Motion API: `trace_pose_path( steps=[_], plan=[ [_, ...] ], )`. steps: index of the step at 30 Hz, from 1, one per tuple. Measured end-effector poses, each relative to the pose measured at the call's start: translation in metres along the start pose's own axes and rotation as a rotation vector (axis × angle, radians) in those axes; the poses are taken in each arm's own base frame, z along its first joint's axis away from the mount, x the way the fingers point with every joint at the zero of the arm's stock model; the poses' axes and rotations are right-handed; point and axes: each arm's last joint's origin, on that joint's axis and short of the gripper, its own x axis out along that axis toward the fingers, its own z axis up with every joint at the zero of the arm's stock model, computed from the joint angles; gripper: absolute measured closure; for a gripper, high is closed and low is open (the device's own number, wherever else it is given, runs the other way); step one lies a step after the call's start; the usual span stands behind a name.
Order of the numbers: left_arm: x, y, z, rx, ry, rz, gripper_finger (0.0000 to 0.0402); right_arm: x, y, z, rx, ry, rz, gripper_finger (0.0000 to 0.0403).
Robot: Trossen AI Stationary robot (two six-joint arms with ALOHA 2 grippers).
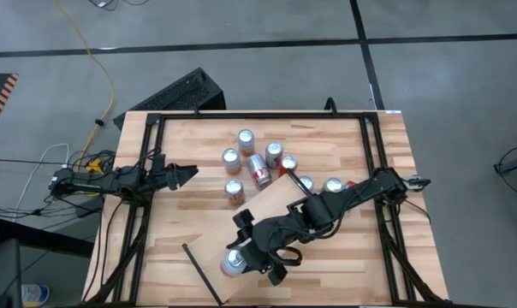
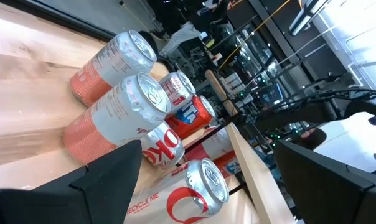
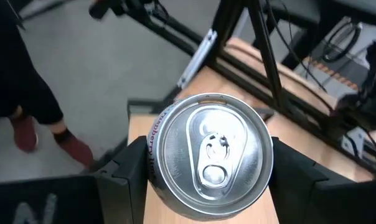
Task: Place canned beverage on shelf
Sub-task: Put the pink white soda can on the shelf
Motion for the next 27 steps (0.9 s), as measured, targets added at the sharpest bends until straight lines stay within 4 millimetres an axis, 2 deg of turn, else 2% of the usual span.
trace_pose_path(
  steps=[27],
  plan=[
    [0.000,0.000,0.000,0.018,-0.006,0.006,0.0051,-0.003,0.007,-0.022,0.017,0.253,-0.015,0.0168]
  ],
)
